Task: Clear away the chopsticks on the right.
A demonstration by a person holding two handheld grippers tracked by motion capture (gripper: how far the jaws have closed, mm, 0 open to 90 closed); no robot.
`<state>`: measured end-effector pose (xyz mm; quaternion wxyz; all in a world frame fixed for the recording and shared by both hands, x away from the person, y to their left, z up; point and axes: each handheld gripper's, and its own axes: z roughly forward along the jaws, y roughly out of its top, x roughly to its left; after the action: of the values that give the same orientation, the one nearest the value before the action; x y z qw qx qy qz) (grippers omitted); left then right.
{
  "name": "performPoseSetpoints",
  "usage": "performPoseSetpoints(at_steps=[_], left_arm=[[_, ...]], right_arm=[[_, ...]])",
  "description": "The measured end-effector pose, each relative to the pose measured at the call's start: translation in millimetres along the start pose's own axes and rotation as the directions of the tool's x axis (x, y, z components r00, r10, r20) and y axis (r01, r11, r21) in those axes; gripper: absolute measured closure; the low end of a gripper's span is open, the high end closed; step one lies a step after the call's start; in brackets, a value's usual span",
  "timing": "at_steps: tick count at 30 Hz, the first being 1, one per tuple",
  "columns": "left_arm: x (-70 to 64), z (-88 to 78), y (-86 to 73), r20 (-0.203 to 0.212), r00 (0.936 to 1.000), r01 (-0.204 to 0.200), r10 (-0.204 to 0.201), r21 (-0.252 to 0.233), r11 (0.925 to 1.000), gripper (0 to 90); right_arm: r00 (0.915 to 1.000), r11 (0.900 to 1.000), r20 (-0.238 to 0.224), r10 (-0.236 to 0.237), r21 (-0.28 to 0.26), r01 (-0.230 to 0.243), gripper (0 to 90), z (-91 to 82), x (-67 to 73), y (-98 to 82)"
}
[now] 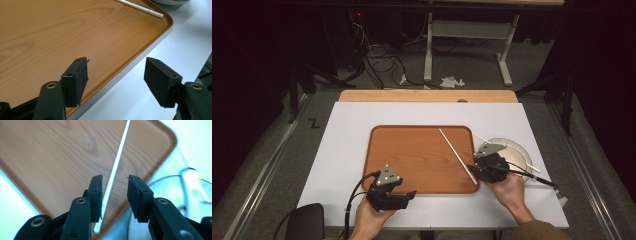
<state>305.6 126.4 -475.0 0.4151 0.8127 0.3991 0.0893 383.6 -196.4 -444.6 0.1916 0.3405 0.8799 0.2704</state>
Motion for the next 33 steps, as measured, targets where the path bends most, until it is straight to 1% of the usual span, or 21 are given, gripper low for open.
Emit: performPoseSetpoints(at_steps=[1, 2, 5, 7, 8, 12, 15, 16, 19, 20, 22, 23, 24, 28, 31, 33], left_arm=[[0.1, 1.4, 1.3, 0.006, 0.9999, -0.012, 0.012, 0.006, 0.9999, 35.7], [-0.3, 2.6, 2.1, 0.009, 0.9998, -0.015, 0.015, 0.008, 0.9999, 35.7], [-1.0, 6.8, 5.8, 0.025, 0.9992, -0.033, 0.033, 0.012, 0.9994, 35.7], [-1.3, 9.3, 7.7, 0.036, 0.9986, -0.038, 0.038, 0.014, 0.9992, 35.7], [-1.4, 10.1, 8.3, 0.037, 0.9985, -0.041, 0.041, 0.016, 0.9990, 35.7], [-2.1, 14.1, 11.3, 0.056, 0.9970, -0.055, 0.054, 0.021, 0.9982, 35.7], [-2.6, 16.7, 13.3, 0.065, 0.9961, -0.061, 0.060, 0.023, 0.9978, 35.6], [-2.8, 17.2, 13.8, 0.067, 0.9959, -0.062, 0.060, 0.023, 0.9978, 35.6], [-2.6, 18.4, 14.8, 0.071, 0.9953, -0.068, 0.066, 0.025, 0.9974, 35.6], [-2.5, 18.9, 15.1, 0.073, 0.9951, -0.069, 0.067, 0.025, 0.9973, 35.6], [-2.3, 19.2, 15.4, 0.073, 0.9950, -0.070, 0.068, 0.026, 0.9972, 35.6], [-2.3, 19.2, 15.5, 0.073, 0.9951, -0.069, 0.067, 0.026, 0.9972, 35.6], [-2.2, 19.3, 15.4, 0.072, 0.9952, -0.069, 0.067, 0.026, 0.9973, 35.6], [-1.7, 19.1, 15.3, 0.065, 0.9959, -0.065, 0.063, 0.026, 0.9975, 35.6], [-1.0, 18.1, 14.8, 0.058, 0.9965, -0.061, 0.060, 0.024, 0.9978, 35.6], [-0.7, 17.2, 13.8, 0.054, 0.9970, -0.056, 0.055, 0.021, 0.9982, 35.6]], right_arm=[[1.0000, 1.000, -0.003, 0.009, -0.012, -0.009, 65.3, -4.7, -1.5, -1.9], [0.9997, 0.999, -0.005, 0.024, -0.025, -0.024, 65.1, -9.1, -3.8, -4.4], [0.9985, 0.998, 0.017, 0.052, -0.038, -0.052, 65.3, -23.7, -11.4, -12.5], [0.9969, 0.996, 0.031, 0.073, -0.062, -0.071, 65.5, -32.6, -16.0, -18.4], [0.9958, 0.995, 0.039, 0.083, -0.066, -0.080, 65.6, -37.4, -18.7, -21.0], [0.9916, 0.990, 0.063, 0.113, -0.093, -0.107, 66.1, -50.9, -28.0, -30.4], [0.9868, 0.985, 0.075, 0.144, -0.105, -0.135, 66.6, -59.1, -34.8, -37.6], [0.9839, 0.982, 0.080, 0.159, -0.110, -0.150, 66.8, -62.0, -37.3, -40.5], [0.9789, 0.979, 0.105, 0.175, -0.121, -0.162, 67.3, -69.3, -44.0, -46.6], [0.9766, 0.976, 0.101, 0.190, -0.127, -0.176, 67.5, -71.1, -45.8, -48.3], [0.9697, 0.969, 0.107, 0.219, -0.137, -0.204, 67.9, -74.8, -53.6, -54.4], [0.9661, 0.968, 0.120, 0.229, -0.136, -0.212, 68.1, -76.2, -56.8, -57.1], [0.9640, 0.966, 0.123, 0.236, -0.141, -0.218, 68.2, -77.7, -60.3, -59.8], [0.9506, 0.950, 0.121, 0.286, -0.164, -0.265, 68.8, -83.1, -73.0, -67.7], [0.9430, 0.944, 0.132, 0.305, -0.171, -0.282, 69.9, -85.4, -81.3, -73.2], [0.9351, 0.936, 0.129, 0.330, -0.175, -0.306, 70.3, -85.7, -86.6, -76.7]])
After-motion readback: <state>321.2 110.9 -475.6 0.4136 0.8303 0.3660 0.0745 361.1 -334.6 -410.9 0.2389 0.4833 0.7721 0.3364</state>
